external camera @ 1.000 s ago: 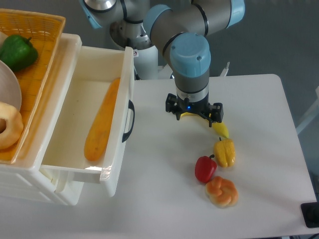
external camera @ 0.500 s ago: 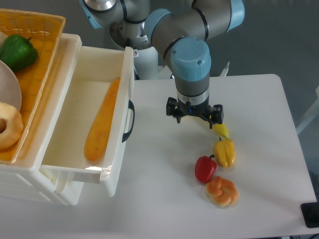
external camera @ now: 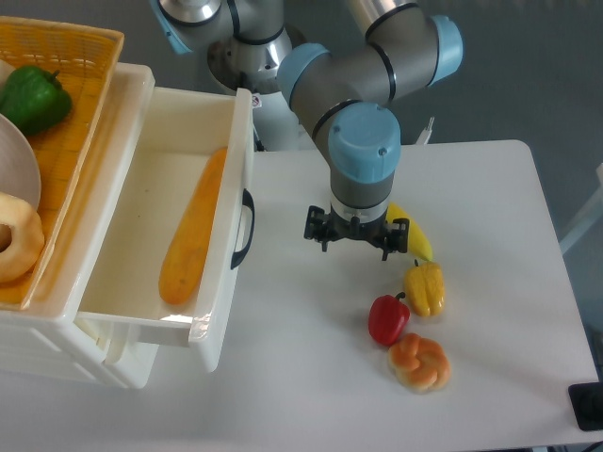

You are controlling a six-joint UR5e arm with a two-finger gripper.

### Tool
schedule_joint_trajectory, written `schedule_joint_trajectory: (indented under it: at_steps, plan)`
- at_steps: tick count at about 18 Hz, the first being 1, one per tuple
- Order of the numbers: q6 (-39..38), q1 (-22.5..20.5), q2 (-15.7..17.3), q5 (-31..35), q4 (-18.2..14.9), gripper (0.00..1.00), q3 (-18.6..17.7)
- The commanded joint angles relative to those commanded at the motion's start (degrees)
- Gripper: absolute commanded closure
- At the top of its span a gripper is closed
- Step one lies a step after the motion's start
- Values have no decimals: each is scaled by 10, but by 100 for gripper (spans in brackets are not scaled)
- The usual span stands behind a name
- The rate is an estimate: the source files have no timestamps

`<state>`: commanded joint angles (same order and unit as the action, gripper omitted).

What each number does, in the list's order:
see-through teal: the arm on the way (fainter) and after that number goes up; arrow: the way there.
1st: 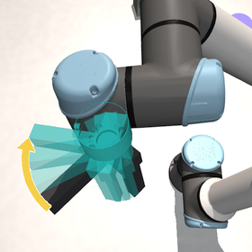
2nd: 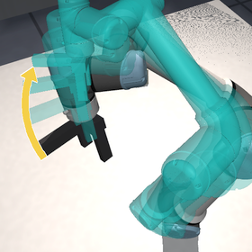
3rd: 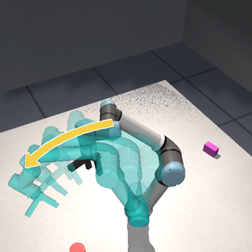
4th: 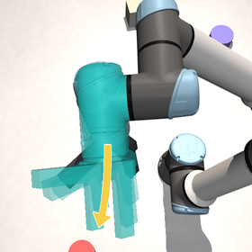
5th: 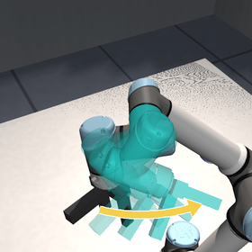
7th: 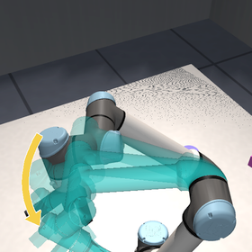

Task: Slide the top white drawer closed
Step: 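Move the gripper toward the open drawer's front handle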

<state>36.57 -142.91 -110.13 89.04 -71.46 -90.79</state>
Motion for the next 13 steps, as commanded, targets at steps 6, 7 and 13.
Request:
schedule_joint_trajectory:
  at_steps: [6, 7, 13]
  plan:
    - [-4, 0, -4, -36, -6, 0, -6]
    - [-5, 1, -4, -36, -5, 0, -15]
    - [-5, 13, -8, -47, -7, 0, -45]
